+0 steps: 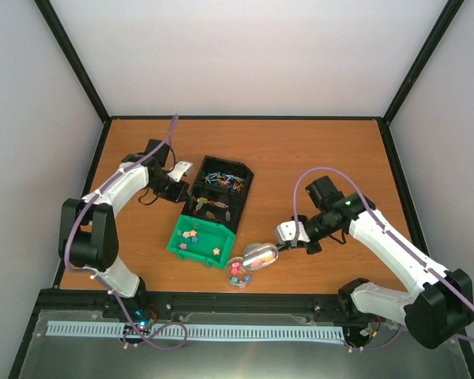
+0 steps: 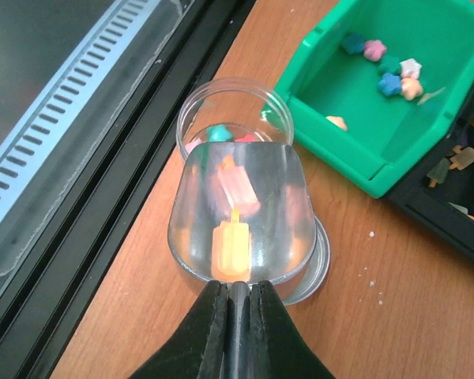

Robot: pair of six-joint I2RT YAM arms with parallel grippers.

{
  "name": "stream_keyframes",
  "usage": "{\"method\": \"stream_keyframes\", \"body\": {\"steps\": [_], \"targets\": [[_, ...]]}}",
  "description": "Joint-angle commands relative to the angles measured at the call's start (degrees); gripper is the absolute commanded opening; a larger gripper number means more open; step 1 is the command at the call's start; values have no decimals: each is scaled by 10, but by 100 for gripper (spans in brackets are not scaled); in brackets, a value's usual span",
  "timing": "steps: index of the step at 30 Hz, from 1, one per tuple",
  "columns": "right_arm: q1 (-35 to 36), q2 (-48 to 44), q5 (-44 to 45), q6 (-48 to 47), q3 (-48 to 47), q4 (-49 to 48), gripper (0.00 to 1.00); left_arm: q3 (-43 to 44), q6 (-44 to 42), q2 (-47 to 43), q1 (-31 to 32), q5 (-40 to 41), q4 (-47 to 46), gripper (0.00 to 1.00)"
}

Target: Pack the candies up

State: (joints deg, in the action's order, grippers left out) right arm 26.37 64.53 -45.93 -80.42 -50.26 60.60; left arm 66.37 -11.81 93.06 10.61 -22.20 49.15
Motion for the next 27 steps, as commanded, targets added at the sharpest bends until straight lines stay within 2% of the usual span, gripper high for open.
{"method": "stream_keyframes", "body": {"steps": [1,8,18,24,27], "targets": [[40,-6,65,62,-17,-22,3,-17,-8,17,6,-10,27,1],[97,-2,125,109,-35,-21,3,-19,-10,15,6,-8,26,1],[105,19,161,142,-126,22,3,-18,-11,21,6,-9,26,1],[105,109,232,312,-232,-53,3,-18,-10,17,6,-10,26,1],[105,178,257,383,-306,-44,3,-19,-8,13,6,-11,26,1]]}}
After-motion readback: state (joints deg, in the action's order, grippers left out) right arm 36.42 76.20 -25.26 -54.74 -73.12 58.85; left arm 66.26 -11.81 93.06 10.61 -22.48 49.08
